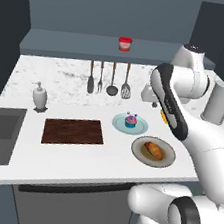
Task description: From the different types of pastries on the counter, select a croissant and place it on the cutting board. Then retrieve a jar of jam from the cabinet and place it alongside the croissant on the cutting board.
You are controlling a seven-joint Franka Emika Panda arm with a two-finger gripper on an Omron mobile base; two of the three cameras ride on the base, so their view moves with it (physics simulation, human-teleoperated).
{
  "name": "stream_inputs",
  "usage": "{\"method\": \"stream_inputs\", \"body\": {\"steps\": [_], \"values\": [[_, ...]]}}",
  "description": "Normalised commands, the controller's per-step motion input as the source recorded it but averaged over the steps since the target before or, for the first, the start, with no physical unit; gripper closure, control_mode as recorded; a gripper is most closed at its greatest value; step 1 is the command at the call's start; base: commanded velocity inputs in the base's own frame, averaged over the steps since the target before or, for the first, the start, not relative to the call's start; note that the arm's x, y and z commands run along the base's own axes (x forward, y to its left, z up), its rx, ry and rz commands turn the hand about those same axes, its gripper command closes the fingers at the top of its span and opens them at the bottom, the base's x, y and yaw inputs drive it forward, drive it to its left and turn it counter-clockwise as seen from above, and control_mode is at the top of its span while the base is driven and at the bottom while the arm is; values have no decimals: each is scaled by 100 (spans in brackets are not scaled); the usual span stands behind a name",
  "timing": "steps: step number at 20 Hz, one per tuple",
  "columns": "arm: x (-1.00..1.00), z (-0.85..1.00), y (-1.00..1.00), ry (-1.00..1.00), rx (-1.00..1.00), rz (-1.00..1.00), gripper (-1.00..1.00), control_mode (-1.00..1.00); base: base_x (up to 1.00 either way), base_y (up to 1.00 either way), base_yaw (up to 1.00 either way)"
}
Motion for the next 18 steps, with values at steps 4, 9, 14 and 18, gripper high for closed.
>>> {"method": "stream_inputs", "body": {"steps": [4, 9, 14, 18], "values": [[-29, -13, -13, -3, 0, 1, -100, -100, 0, 0, 0], [-48, -27, -28, -2, 0, 0, -100, -100, 0, 0, 0], [-1, -35, -4, 0, -1, 0, -100, -100, 0, 0, 0], [0, -45, -27, 0, 1, 0, -100, -100, 0, 0, 0]]}}
